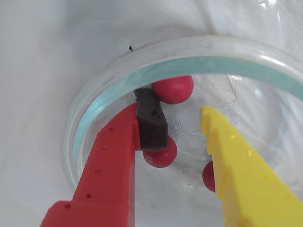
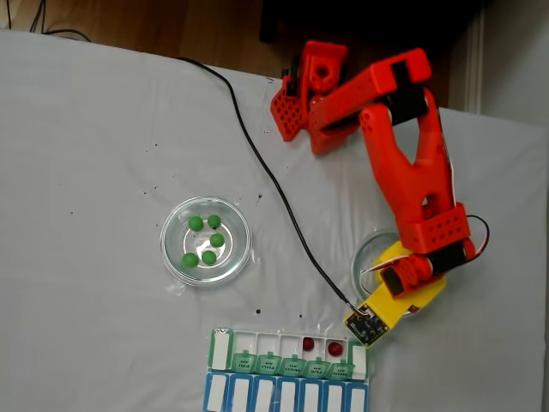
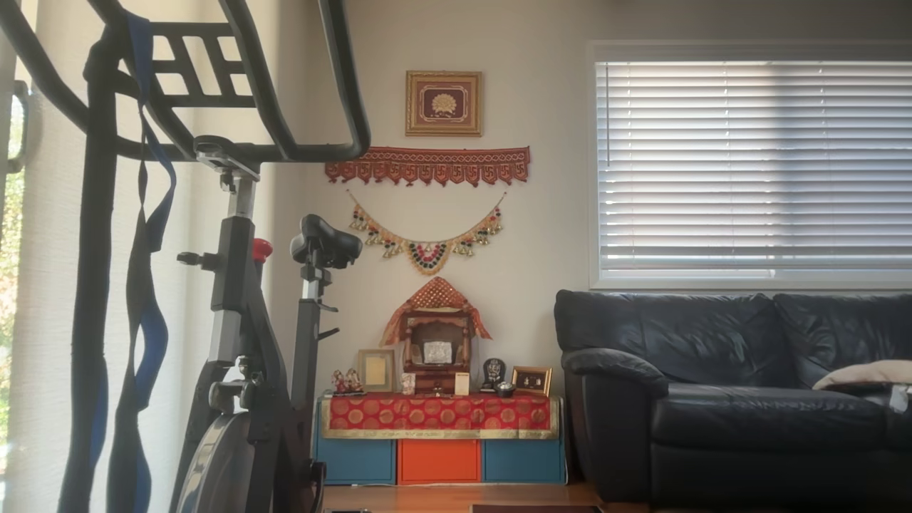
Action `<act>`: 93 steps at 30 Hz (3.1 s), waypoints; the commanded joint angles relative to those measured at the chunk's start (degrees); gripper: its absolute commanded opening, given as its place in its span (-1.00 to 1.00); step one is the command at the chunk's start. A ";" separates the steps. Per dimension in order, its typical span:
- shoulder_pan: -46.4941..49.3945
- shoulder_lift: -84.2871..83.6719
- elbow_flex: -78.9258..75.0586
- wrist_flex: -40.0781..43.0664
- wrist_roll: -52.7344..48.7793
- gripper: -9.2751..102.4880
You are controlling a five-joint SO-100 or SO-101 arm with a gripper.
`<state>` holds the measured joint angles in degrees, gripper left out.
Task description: Sort medicines into box.
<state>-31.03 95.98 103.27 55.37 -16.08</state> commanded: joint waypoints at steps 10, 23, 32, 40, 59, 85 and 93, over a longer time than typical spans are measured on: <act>1.49 8.26 -0.88 -2.90 -1.49 -0.59; 2.55 6.94 -0.79 -5.27 -2.99 -0.62; 3.60 6.94 -0.97 -5.71 -4.83 -0.59; 4.22 7.47 -0.88 -5.27 -6.42 -0.56; 5.45 6.33 -1.76 -4.66 -9.67 -0.48; 7.12 8.44 0.00 -6.42 -13.27 -0.49; 7.47 8.53 0.62 -7.03 -14.24 -0.52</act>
<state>-25.05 97.29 105.56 52.03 -30.23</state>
